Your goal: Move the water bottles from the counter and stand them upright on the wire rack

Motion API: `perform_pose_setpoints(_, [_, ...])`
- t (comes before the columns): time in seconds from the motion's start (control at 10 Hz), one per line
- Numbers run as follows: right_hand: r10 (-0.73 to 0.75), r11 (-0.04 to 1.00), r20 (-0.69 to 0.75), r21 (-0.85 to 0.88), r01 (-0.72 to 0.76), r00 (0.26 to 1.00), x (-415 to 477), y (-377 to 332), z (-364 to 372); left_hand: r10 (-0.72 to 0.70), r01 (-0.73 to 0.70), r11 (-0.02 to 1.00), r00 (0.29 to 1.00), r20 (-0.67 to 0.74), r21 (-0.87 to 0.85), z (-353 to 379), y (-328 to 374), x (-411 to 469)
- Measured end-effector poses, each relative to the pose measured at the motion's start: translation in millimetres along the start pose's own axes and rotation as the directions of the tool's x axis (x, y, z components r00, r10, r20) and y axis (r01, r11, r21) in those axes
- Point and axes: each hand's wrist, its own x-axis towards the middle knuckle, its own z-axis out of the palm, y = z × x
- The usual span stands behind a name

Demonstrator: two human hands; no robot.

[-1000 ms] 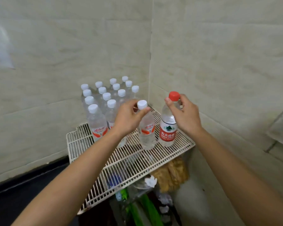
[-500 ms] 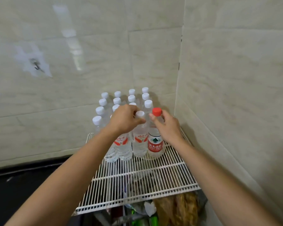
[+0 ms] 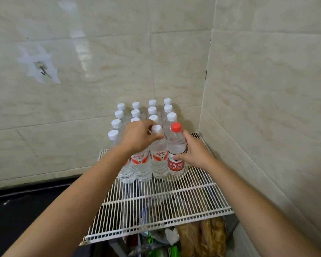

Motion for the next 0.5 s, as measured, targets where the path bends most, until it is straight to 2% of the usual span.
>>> perform_pose_setpoints(0.2, [-0.026,1.000,-0.035,-0.008,0.025,0.999,-6,-1,7,0.040,-0.040,0.997,0.999,0.000,0.067,-1,-2,-5])
perform_pose_setpoints(0.3, [0.000,1.000,-0.032,-0.022,0.000,0.999,-10,2,9,0.073,-0.076,0.980,0.997,0.021,0.183,2,-3,-6])
perform_pose_setpoints(0.4, [0.021,0.998,-0.043,-0.054,-0.024,0.999,-19,-5,10,0.093,-0.083,0.948,0.996,-0.018,0.306,2,-2,-17])
perform_pose_setpoints(0.5, [0.035,0.998,-0.156,-0.043,-0.043,0.987,-24,-20,-3,0.103,-0.035,0.959,0.968,-0.230,0.283,8,-5,-45])
